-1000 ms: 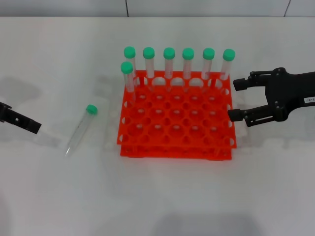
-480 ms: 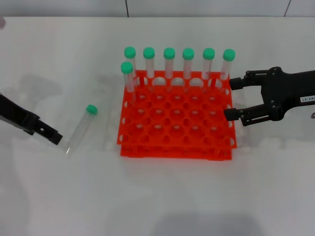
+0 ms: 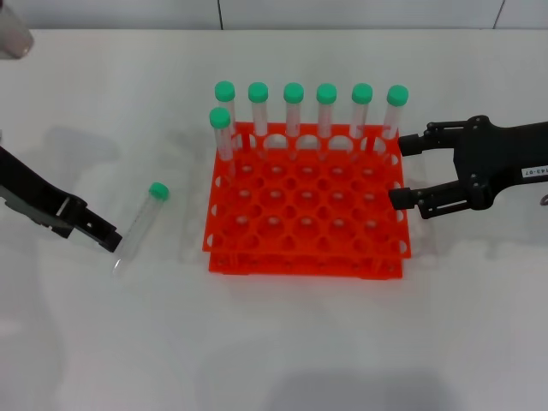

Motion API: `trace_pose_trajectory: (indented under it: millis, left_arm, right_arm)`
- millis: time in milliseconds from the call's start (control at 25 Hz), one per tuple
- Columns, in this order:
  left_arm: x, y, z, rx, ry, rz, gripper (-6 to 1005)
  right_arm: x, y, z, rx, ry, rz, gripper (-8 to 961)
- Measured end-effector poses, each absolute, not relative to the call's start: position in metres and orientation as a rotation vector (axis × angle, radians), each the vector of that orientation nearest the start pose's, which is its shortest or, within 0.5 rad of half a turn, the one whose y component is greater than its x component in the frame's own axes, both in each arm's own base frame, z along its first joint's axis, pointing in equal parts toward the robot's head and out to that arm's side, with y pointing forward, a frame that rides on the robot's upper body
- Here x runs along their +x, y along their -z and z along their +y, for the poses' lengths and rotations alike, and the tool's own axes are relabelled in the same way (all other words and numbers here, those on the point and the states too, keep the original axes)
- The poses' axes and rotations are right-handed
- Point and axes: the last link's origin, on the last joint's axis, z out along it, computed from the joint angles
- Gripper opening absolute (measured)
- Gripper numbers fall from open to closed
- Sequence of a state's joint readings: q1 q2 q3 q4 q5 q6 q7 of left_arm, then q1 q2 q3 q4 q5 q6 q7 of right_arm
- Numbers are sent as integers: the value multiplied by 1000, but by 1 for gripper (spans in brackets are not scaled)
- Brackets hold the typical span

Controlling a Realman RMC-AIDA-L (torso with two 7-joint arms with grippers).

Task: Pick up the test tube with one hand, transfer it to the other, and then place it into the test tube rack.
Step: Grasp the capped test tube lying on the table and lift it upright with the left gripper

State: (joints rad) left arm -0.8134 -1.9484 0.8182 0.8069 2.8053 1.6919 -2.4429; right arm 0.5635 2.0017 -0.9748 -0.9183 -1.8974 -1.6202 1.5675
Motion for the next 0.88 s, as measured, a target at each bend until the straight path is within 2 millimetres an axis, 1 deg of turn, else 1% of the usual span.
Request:
trace_pose_trajectory:
  millis: [200,400,840,880]
  left_arm:
    - [-261,-47,373,-2416,-577,-1556,885]
    - [-258,-40,374,-2420,-614,-1535,885]
    - [-259,-38,377,-2406,-620,-1517,884]
    - [-259,-37,377,-2410,-619,-1514,819]
  right_arm:
    - [207,-32,351,-2920,-535,347,853]
    - [208,-32,350,-2919,-535,350,853]
    - [209,-32,349,-2917,-538,359,854]
    - [209,-31,349,-2916,-538,359,854]
